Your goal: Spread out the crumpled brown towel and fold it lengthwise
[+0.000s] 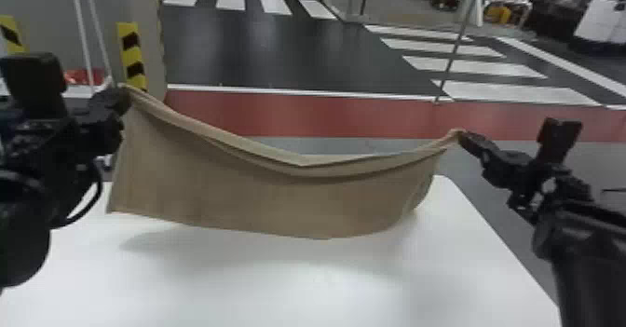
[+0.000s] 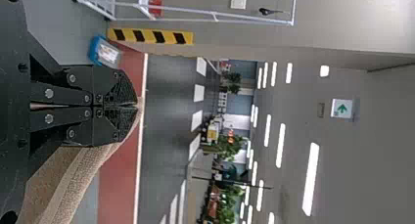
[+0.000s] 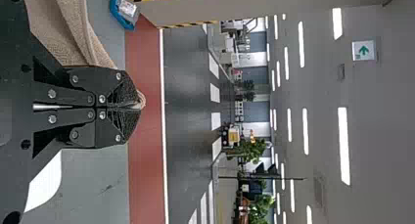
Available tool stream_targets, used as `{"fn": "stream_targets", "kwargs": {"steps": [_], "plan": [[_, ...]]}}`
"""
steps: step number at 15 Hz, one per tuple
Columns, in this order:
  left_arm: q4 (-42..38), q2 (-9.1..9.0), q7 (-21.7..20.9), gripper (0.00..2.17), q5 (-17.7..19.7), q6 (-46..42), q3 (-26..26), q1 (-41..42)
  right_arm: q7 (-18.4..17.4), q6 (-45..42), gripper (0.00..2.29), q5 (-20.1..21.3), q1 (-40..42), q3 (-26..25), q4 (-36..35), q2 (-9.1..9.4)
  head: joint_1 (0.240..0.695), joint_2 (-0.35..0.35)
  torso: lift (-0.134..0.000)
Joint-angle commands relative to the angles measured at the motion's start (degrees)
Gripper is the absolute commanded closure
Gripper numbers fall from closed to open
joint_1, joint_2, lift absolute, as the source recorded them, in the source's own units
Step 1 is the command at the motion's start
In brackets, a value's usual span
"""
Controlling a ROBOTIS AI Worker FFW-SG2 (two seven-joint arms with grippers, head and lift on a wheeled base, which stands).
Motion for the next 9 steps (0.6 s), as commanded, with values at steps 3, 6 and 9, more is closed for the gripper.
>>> {"fn": "stream_targets", "kwargs": {"steps": [3, 6, 9], "plan": [[4.54, 0.65, -1.29, 1.42, 4.18, -2.51, 2.04, -6.61, 2.18, -2.55, 1.54, -1.42, -5.98, 0.85, 5.54, -2.0, 0.393, -0.176, -0.124], [-8.73, 4.17, -1.82, 1.42, 5.67, 5.22, 5.21, 8.69, 3.41, -1.15, 1.54, -11.18, 7.11, 1.2, 0.18, -6.48, 0.387, -0.172, -0.124], [-18.75, 5.22, -2.52, 1.42, 2.77, 10.85, 7.05, 24.86, 4.2, -2.2, 1.54, -14.17, 21.09, 0.33, -6.15, -7.1, 0.539, -0.192, -0.124]]}}
